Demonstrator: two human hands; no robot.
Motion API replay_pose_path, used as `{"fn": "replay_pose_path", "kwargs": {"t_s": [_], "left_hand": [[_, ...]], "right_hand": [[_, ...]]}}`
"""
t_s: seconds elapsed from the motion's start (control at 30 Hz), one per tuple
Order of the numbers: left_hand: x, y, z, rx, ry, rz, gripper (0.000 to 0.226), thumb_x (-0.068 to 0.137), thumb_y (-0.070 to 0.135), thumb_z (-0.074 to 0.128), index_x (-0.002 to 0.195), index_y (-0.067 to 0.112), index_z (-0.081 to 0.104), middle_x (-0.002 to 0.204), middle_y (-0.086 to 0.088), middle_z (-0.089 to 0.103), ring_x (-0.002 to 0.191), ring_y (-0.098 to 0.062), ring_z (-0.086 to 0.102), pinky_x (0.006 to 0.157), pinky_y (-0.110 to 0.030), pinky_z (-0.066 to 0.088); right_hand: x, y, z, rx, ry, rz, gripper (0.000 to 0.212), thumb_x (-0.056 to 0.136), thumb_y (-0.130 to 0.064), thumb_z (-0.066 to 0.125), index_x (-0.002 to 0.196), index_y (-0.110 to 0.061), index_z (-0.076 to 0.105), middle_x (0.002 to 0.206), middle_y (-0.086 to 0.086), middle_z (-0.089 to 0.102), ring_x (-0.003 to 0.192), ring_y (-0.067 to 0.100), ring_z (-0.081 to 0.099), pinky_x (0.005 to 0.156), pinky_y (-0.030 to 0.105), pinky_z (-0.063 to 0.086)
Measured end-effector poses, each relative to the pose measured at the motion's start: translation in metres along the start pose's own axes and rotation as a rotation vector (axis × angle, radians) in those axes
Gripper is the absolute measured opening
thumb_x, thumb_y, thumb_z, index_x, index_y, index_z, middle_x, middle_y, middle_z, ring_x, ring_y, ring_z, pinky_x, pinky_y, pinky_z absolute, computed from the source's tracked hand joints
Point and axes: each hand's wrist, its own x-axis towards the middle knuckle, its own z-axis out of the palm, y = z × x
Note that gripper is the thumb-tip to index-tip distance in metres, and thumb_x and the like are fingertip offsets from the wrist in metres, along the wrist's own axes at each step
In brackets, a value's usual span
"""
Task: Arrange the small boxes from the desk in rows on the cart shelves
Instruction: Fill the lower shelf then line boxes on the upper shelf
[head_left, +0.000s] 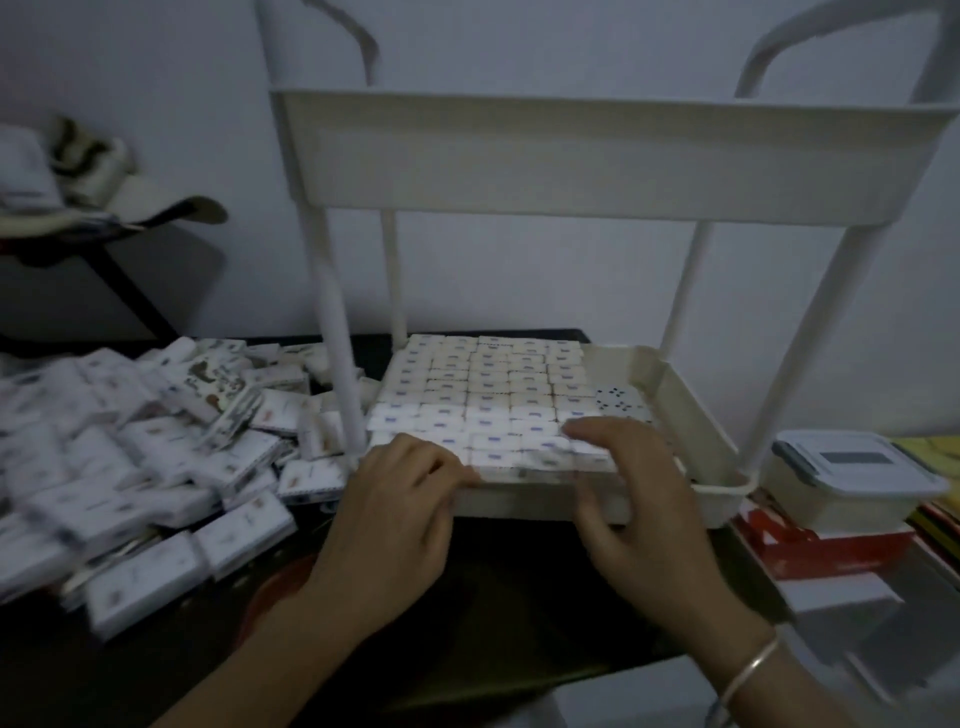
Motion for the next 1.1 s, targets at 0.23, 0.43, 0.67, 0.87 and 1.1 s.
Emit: {"fn": "replay_pose_path", "kwargs": {"t_s": [0.23, 0.43, 0.67, 0.87, 1.1], "left_hand": [[-0.078, -0.043, -0.038, 0.227, 0.077, -0.236, 0.031, 0.082, 0.014, 0.044, 0.100, 0.017, 0.069, 0.096, 0.001, 0.061, 0.090, -0.020, 0.053, 0.078, -0.031, 0.038], [-0.136, -0.081, -0.082, 0.583, 0.177, -0.384, 0.037, 0.078, 0.010, 0.047, 0.103, 0.007, 0.073, 0.111, -0.010, 0.068, 0.098, -0.034, 0.059, 0.084, -0.045, 0.039], [-0.170, -0.097, -0.084, 0.532, 0.087, -0.505, 0.036, 0.085, 0.023, 0.045, 0.104, 0.010, 0.072, 0.120, -0.011, 0.062, 0.109, -0.035, 0.055, 0.091, -0.049, 0.039], [-0.176, -0.090, -0.089, 0.312, 0.126, -0.520, 0.035, 0.088, 0.043, 0.048, 0.104, 0.021, 0.070, 0.118, 0.002, 0.060, 0.114, -0.025, 0.054, 0.097, -0.040, 0.036], [-0.184, -0.092, -0.080, 0.344, 0.151, -0.709, 0.059, 0.075, 0.067, 0.051, 0.107, 0.021, 0.069, 0.117, 0.002, 0.055, 0.114, -0.025, 0.048, 0.092, -0.043, 0.034]], "right_hand": [[-0.001, -0.072, 0.091, 0.136, -0.306, -0.177, 0.039, 0.083, -0.019, 0.046, 0.119, -0.025, 0.058, 0.117, -0.008, 0.056, 0.110, 0.012, 0.051, 0.091, 0.030, 0.046], [0.010, -0.110, 0.151, -0.048, -0.471, -0.182, 0.055, 0.098, -0.035, 0.040, 0.150, -0.034, 0.021, 0.140, -0.007, 0.039, 0.125, 0.015, 0.043, 0.087, 0.031, 0.046], [0.019, -0.123, 0.176, -0.264, -0.559, -0.182, 0.053, 0.099, -0.055, 0.032, 0.149, -0.041, 0.022, 0.131, 0.004, 0.040, 0.108, 0.023, 0.054, 0.068, 0.032, 0.039], [0.026, -0.116, 0.163, -0.072, -0.545, 0.097, 0.034, 0.090, -0.063, 0.044, 0.107, -0.034, 0.045, 0.114, -0.011, 0.049, 0.095, 0.011, 0.057, 0.075, 0.031, 0.048], [0.024, -0.123, 0.167, -0.211, -0.577, 0.128, 0.059, 0.083, -0.075, 0.042, 0.120, -0.031, 0.056, 0.122, -0.008, 0.046, 0.107, 0.013, 0.055, 0.080, 0.032, 0.049]]}}
